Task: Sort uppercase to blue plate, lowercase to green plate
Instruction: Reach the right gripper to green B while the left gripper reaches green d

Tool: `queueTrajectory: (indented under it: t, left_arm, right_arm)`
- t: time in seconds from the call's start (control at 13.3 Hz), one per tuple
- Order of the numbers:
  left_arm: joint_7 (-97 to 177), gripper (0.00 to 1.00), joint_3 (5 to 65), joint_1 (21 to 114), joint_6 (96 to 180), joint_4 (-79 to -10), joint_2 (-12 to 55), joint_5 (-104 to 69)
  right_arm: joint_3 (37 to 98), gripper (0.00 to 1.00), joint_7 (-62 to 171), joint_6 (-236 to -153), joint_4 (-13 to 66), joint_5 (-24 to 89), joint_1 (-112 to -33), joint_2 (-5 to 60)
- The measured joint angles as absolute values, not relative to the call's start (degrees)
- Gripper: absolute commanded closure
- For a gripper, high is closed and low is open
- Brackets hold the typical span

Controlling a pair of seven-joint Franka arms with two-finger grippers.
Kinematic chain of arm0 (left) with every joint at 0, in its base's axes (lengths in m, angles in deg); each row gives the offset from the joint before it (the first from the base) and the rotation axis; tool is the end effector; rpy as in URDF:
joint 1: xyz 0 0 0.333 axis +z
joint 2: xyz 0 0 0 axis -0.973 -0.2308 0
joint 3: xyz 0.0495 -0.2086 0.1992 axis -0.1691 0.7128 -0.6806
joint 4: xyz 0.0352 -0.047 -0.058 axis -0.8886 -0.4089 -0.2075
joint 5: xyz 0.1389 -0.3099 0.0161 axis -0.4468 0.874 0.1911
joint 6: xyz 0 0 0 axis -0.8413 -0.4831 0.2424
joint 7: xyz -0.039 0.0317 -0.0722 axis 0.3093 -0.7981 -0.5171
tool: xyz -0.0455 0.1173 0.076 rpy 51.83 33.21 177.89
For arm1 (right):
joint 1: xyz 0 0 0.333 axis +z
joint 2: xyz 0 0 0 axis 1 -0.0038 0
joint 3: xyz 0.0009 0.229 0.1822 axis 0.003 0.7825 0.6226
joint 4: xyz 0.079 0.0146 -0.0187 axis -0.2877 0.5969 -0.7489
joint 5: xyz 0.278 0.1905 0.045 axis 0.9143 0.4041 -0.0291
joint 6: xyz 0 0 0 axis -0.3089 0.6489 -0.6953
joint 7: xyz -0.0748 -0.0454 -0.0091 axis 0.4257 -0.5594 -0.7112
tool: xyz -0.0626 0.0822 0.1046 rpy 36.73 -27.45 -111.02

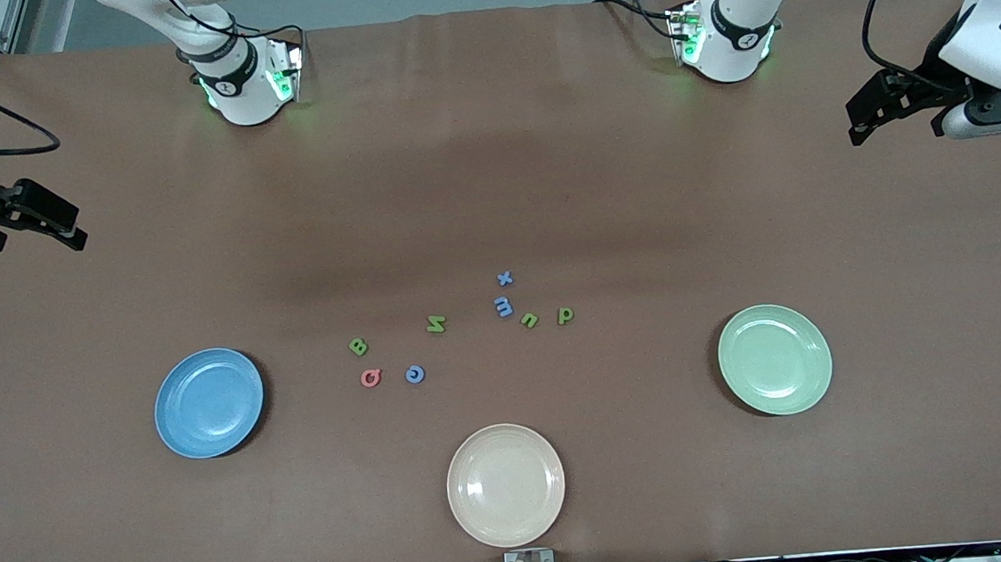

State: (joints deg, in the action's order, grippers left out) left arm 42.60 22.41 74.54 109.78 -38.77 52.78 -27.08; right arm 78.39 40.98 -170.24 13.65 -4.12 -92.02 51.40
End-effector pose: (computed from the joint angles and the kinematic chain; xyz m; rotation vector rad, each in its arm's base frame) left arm 0.4653 -0.0667 0.5772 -3.1225 -0.0219 -0.0169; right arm 0.5055 0.0273 0.5901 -3.1217 0.1485 -0.1240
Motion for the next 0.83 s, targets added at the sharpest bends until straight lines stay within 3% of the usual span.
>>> queueTrajectory:
  t: [0.45, 0.83]
  left_arm:
    - [42.6, 0.0, 22.4, 74.7, 109.8, -37.9, 52.2, -27.1]
    - [43.6, 0.0, 22.9, 73.2, 110.3, -33.9, 45.7, -27.1]
  right_arm:
    - [78.3, 0.0, 41.0, -170.2, 13.7, -4.1, -92.0, 51.4]
    - [78.7, 0.0, 41.1, -169.9, 14.3, -4.1, -91.9, 47.0]
